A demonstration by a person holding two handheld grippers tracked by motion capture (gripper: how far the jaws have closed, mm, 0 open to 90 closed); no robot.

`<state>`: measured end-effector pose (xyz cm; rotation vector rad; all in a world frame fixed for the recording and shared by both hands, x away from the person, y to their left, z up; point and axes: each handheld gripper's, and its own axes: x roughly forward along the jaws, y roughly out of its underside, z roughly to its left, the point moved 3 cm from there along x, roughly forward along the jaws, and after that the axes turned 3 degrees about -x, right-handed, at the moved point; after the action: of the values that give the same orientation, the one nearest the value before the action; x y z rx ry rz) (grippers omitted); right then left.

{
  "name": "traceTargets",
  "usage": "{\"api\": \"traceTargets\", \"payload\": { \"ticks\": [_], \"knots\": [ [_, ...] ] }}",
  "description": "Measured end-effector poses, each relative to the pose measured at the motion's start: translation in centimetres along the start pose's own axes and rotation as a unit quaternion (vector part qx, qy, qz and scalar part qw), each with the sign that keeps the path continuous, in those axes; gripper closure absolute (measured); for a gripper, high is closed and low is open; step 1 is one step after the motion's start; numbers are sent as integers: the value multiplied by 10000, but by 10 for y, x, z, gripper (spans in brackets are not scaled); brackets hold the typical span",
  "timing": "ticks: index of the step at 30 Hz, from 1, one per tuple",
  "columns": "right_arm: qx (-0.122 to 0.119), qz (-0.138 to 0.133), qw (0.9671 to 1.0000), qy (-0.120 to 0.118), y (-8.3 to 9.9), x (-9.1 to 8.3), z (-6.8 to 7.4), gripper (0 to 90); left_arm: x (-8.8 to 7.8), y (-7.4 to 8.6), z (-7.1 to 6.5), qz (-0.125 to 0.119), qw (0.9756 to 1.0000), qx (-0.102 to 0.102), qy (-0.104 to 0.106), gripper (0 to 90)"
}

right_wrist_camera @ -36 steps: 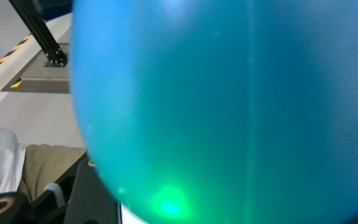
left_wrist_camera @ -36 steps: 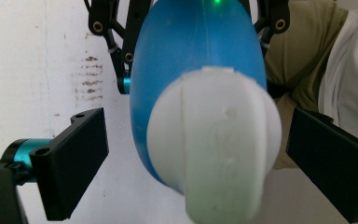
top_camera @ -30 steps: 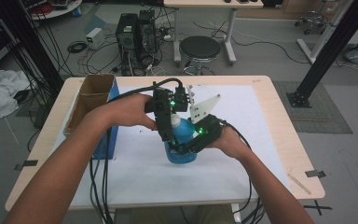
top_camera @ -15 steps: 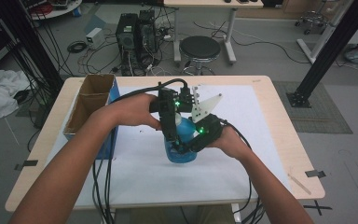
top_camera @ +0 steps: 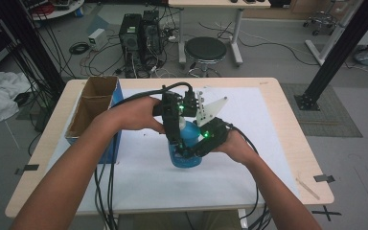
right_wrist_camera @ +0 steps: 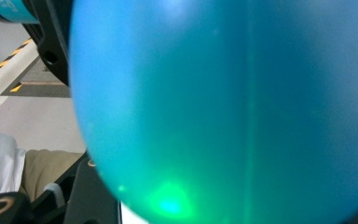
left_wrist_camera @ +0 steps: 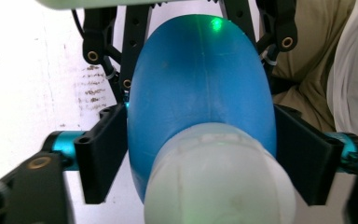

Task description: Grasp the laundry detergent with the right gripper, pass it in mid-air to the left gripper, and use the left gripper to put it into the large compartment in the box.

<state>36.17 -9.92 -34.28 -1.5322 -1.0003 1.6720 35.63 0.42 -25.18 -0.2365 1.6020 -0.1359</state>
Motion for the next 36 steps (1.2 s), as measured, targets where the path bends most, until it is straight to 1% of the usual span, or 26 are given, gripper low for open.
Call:
{"api": "traceTargets", "payload": {
  "ticks": [2,3,8,13,18,22,28,36],
  "knots": [
    [14,-13,10000,-7,0,0,0,444,0,0,0,14,10000,16,-12,237],
    [13,-15,10000,-9,0,0,0,444,1,0,1,22,10000,28,-8,254],
    [6,-4,10000,0,0,-1,0,444,0,1,1,9,10000,12,-12,276],
    [5,-11,10000,3,0,-1,0,444,1,0,1,35,10000,72,3,318],
    [2,-17,10000,-1,-1,0,1,444,2,-1,0,39,10000,89,-17,322],
    [-8,-26,10000,-13,-1,0,1,444,3,-1,0,48,9999,112,3,354],
    [12,-49,10000,-3,-1,-1,1,444,2,-1,-1,2,9999,131,-35,373],
    [5,-47,10000,-34,-1,0,2,444,2,-1,-2,30,9999,161,-51,375]
  ]
}}
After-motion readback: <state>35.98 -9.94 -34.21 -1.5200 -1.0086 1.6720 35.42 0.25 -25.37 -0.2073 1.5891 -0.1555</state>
